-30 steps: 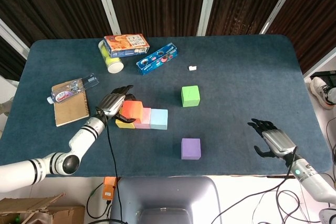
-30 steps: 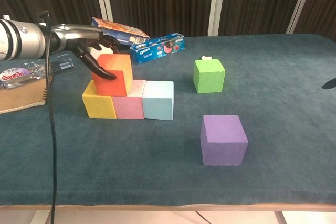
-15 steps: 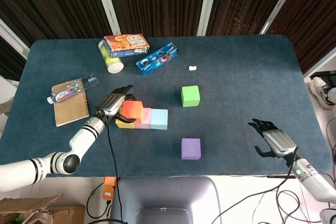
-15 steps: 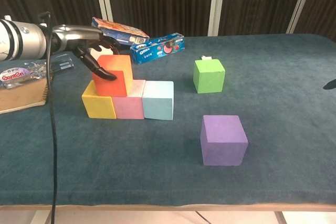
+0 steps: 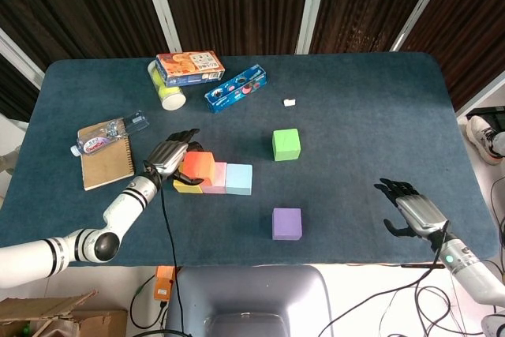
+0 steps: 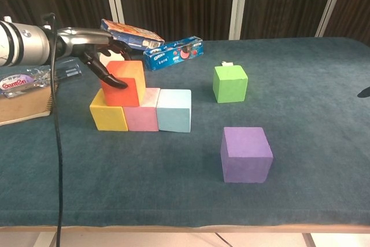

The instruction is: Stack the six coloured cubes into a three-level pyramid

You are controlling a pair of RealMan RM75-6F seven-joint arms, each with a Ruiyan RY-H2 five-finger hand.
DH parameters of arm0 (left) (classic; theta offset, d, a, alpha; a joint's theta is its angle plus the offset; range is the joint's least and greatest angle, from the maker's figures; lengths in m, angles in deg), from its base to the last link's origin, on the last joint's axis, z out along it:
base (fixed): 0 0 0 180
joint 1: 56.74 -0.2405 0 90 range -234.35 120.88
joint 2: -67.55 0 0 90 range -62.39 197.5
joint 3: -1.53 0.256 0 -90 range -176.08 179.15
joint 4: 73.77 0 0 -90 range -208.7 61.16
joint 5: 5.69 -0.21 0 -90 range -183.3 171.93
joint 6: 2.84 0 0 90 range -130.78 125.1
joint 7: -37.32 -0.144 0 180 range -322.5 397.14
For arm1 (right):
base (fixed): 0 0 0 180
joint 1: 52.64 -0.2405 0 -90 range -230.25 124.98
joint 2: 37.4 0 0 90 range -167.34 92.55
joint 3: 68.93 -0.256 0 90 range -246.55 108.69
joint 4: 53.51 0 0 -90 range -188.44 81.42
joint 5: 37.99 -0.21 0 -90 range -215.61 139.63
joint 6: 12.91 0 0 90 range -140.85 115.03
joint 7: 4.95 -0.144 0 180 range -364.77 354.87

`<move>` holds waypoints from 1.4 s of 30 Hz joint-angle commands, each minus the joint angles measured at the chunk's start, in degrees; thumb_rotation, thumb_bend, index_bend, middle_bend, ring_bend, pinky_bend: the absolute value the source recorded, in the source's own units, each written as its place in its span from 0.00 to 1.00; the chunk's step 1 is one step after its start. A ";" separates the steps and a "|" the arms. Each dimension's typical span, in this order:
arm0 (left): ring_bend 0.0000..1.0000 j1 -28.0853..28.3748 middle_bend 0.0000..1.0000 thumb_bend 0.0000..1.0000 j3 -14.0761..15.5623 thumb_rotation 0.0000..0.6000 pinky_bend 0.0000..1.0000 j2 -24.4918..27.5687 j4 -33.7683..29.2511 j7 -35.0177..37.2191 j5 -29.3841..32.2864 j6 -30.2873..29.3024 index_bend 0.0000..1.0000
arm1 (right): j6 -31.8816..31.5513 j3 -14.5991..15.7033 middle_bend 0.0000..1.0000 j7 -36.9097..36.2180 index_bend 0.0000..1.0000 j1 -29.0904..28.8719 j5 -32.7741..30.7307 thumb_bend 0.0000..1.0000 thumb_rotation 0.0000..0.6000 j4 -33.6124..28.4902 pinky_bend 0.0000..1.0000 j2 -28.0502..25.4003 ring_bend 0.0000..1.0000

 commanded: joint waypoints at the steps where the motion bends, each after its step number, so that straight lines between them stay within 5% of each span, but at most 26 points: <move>1: 0.00 0.08 0.01 0.15 0.14 0.83 0.08 -0.02 -0.07 -0.19 0.01 -0.15 0.35 | -0.36 -0.11 0.00 -0.23 0.00 0.11 0.09 0.42 0.93 0.02 0.00 0.07 0.00; 18: 0.00 -0.07 0.01 0.01 0.48 0.83 0.08 0.19 -1.05 -1.22 -1.39 -2.03 0.27 | -0.63 0.01 0.00 -0.73 0.00 0.36 0.37 0.41 0.93 0.23 0.00 0.04 0.00; 26: 0.00 -1.96 0.01 0.00 1.22 0.83 0.08 4.57 -7.70 -3.24 -4.99 -6.41 0.22 | -1.25 -0.20 0.00 0.50 0.00 0.57 0.20 0.40 0.93 -0.78 0.00 -0.18 0.00; 35: 0.00 -10.69 0.01 0.00 5.08 0.83 0.08 17.27 -22.20 -5.09 -14.26 -17.31 0.18 | -3.32 -1.50 0.00 4.73 0.00 0.72 -0.44 0.29 0.93 -5.10 0.00 -0.28 0.00; 42: 0.00 -22.18 0.01 0.00 11.13 0.83 0.08 23.51 -25.28 -2.08 -26.08 -26.98 0.17 | -1.65 -3.06 0.00 7.85 0.00 -1.30 -1.64 0.21 0.93 -11.19 0.00 0.12 0.00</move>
